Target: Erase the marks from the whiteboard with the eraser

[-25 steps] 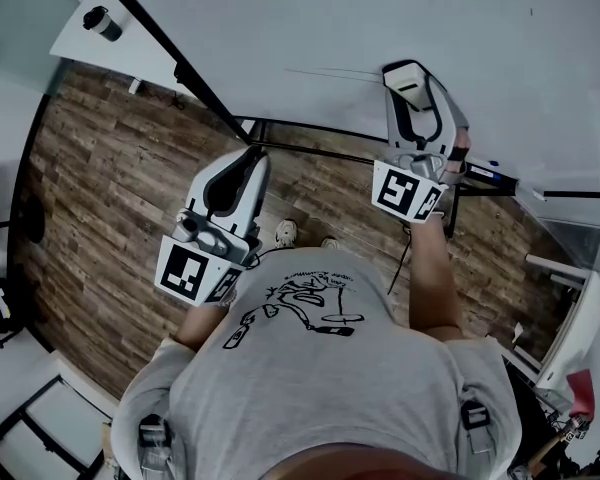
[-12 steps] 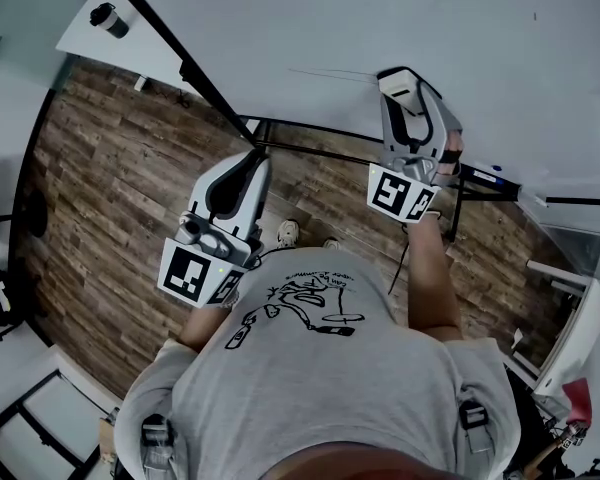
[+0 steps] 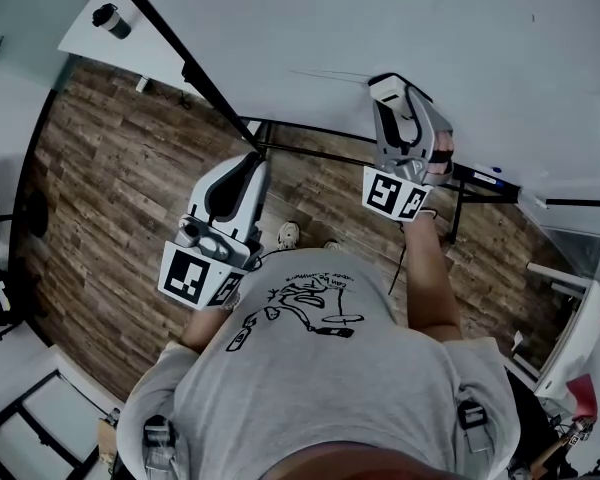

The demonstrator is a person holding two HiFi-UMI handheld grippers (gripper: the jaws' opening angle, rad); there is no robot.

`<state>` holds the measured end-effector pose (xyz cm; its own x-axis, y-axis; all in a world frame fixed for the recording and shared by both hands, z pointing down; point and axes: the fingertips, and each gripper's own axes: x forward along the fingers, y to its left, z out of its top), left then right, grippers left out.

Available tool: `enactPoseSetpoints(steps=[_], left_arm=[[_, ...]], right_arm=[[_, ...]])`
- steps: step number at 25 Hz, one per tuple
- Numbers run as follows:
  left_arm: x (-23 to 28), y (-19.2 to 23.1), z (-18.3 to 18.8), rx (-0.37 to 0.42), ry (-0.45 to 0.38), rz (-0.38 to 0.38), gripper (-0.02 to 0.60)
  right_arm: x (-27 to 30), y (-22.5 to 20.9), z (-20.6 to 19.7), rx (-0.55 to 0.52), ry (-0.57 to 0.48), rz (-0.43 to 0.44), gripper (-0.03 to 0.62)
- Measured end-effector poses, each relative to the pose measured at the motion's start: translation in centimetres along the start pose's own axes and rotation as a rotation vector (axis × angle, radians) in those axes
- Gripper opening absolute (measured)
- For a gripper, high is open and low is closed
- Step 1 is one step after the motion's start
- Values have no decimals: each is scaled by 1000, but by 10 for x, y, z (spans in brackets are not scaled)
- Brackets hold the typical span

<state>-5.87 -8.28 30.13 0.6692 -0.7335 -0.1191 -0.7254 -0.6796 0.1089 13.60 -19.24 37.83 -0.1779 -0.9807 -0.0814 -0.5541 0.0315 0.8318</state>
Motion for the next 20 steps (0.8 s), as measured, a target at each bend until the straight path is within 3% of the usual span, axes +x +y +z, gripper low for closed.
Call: enactPoseSetpoints(steps=[20], left_arm=[[-21, 7, 3, 1, -3, 36, 46]], right_arm=[[4, 41, -11, -29, 34, 77, 250]])
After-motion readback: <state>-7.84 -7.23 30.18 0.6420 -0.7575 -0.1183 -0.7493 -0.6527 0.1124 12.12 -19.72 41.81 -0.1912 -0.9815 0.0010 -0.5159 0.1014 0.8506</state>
